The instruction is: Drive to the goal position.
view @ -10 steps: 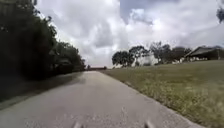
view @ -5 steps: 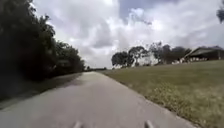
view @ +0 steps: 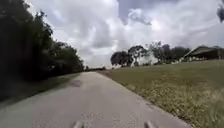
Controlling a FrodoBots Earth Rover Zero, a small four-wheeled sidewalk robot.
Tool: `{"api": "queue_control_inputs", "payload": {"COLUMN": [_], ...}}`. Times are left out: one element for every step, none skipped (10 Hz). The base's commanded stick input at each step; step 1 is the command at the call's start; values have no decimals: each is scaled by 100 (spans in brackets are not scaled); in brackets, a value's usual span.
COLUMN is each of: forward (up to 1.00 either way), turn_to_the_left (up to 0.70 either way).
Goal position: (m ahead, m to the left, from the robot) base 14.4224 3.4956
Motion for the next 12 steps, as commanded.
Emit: {"api": "queue_control_inputs", "payload": {"forward": [70,70,70,70,70,70,70,70,70,70,70,70], "turn_to_the_left": [0,0,0,0,1,34,12,0,0,9,34,35]}}
